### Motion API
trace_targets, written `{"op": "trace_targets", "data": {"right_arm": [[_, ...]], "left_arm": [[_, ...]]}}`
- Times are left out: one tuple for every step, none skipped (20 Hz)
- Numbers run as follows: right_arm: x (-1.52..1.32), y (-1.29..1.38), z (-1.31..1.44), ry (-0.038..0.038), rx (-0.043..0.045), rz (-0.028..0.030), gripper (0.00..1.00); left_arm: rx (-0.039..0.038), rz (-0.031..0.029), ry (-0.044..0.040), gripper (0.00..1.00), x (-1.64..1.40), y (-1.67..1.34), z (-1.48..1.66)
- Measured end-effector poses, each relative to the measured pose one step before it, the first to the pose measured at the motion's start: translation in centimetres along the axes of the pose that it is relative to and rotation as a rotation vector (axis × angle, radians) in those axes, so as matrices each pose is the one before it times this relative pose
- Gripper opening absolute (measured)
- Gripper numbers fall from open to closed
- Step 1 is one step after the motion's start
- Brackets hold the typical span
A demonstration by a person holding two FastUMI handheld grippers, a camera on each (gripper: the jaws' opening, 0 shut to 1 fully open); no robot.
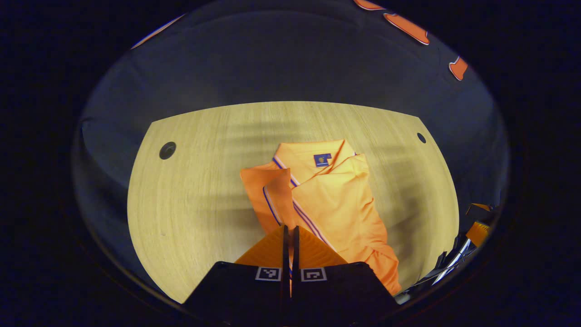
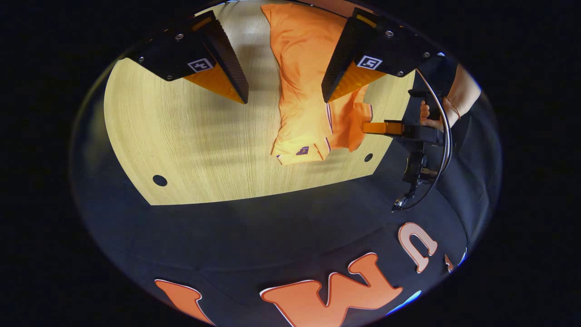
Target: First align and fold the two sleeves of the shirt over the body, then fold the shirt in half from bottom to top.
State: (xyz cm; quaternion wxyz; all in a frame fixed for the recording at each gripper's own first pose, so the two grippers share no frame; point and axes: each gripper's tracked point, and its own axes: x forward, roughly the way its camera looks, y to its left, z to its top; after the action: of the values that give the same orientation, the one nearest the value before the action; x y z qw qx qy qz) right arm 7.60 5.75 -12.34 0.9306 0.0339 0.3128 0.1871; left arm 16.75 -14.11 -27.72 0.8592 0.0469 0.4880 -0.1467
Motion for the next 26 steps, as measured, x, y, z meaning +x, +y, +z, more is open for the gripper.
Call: {"op": "trace_targets", "data": {"right_arm": [[-0.101,-0.345,-0.191,0.00048,0.00046,-0.00352,0.99],[-0.096,-0.296,-0.195,0.00206,-0.00116,-0.00353,0.99],[-0.037,-0.359,-0.320,0.00395,0.00044,-0.00657,0.98],[-0.089,-0.250,-0.172,0.00202,0.00215,-0.00278,0.99],[-0.118,-0.338,-0.280,0.00122,0.00693,-0.00226,0.99],[-0.068,-0.236,-0.198,0.00410,0.00691,-0.00024,0.99],[0.109,-0.223,-0.310,0.00589,0.00529,-0.00159,0.99],[-0.096,-0.210,-0.191,0.00158,0.00362,-0.00364,0.99],[0.004,-0.229,-0.130,0.00433,0.00064,-0.00169,0.99],[0.047,-0.195,-0.098,0.00256,0.00020,-0.00306,0.99],[0.070,-0.107,-0.085,0.00252,-0.00034,-0.00265,0.99],[-0.043,-0.025,-0.066,0.00223,0.00052,-0.00100,0.99],[-0.093,-0.117,-0.070,0.00177,0.00176,-0.00040,0.99],[0.045,-0.033,-0.105,0.00146,0.00099,-0.00065,0.99],[0.106,-0.081,-0.140,0.00200,0.00142,-0.00540,0.99],[0.013,-0.186,-0.251,0.00316,0.00238,-0.01018,0.99],[0.086,-0.079,-0.189,0.00491,-0.00072,-0.00941,0.99],[0.081,0.069,-0.249,0.00468,-0.00128,-0.00268,0.99],[0.007,0.244,-0.272,0.00540,0.00037,0.00176,0.99],[-0.099,0.394,-0.270,0.00400,-0.00171,0.00445,0.99],[0.037,0.357,-0.349,0.00495,-0.00540,0.00173,0.99],[0.062,0.357,-0.341,0.00690,-0.00932,-0.00193,0.99],[0.082,0.394,-0.517,0.00646,-0.00929,-0.00247,0.99],[0.110,0.284,-0.408,0.01025,-0.00727,-0.00072,0.99],[0.072,0.426,-0.618,0.00996,-0.00845,0.00071,0.99],[0.108,0.469,-0.750,0.01076,-0.01016,-0.00144,0.99]], "left_arm": [[-0.00255,-0.01978,0.00352,0.01,0.427,-1.280,0.067],[-0.00202,-0.01923,0.00100,0.01,0.440,-1.122,0.107],[0.00076,-0.01392,0.00333,0.01,0.337,-0.663,0.071],[0.00030,-0.00683,0.00762,0.01,0.469,-0.930,-0.053],[0.00034,-0.00561,0.00809,0.01,0.418,-0.673,-0.129],[0.00249,0.00065,0.01012,0.01,0.474,-0.564,-0.071],[-0.00329,0.01078,0.01026,0.01,0.573,-0.351,-0.184],[-0.00616,-0.00097,0.00705,0.01,0.436,-0.390,-0.259],[-0.01071,-0.01548,-0.00139,0.01,0.429,-0.584,0.140],[-0.01776,-0.01046,0.00102,0.03,0.698,-0.458,-0.099],[-0.01742,-0.00731,0.00069,0.04,0.121,-0.148,-0.043],[-0.01856,-0.01496,0.00341,0.07,0.092,-0.243,-0.182],[-0.01369,0.00083,0.00143,0.10,-0.099,0.076,0.079],[-0.01334,-0.01536,-0.01217,0.12,-0.003,-0.458,-0.031],[-0.00956,-0.01763,-0.02138,0.27,-0.110,-0.304,0.275],[-0.00568,-0.00722,-0.01227,0.48,0.085,-0.102,-0.014],[-0.01041,0.00490,-0.00979,0.66,-0.521,0.258,0.010],[-0.00914,0.01113,-0.01041,0.79,-0.466,0.456,-0.046],[-0.00768,0.00347,-0.00781,0.92,-0.909,0.089,-0.156],[0.00333,-0.00950,-0.00615,1.00,-0.712,-0.024,-0.338],[0.00308,-0.00917,-0.00600,0.99,-0.954,0.050,-0.430],[0.00514,0.00326,-0.00165,0.99,-0.965,0.311,-0.582],[0.01171,0.01334,-0.00381,0.99,-1.017,0.602,-0.595],[0.01518,0.01537,-0.01108,0.99,-1.016,0.634,-0.639],[0.01456,0.01300,-0.01162,0.99,-1.014,0.651,-0.701],[0.01204,0.01063,-0.00797,0.99,-0.991,0.645,-0.874]]}}
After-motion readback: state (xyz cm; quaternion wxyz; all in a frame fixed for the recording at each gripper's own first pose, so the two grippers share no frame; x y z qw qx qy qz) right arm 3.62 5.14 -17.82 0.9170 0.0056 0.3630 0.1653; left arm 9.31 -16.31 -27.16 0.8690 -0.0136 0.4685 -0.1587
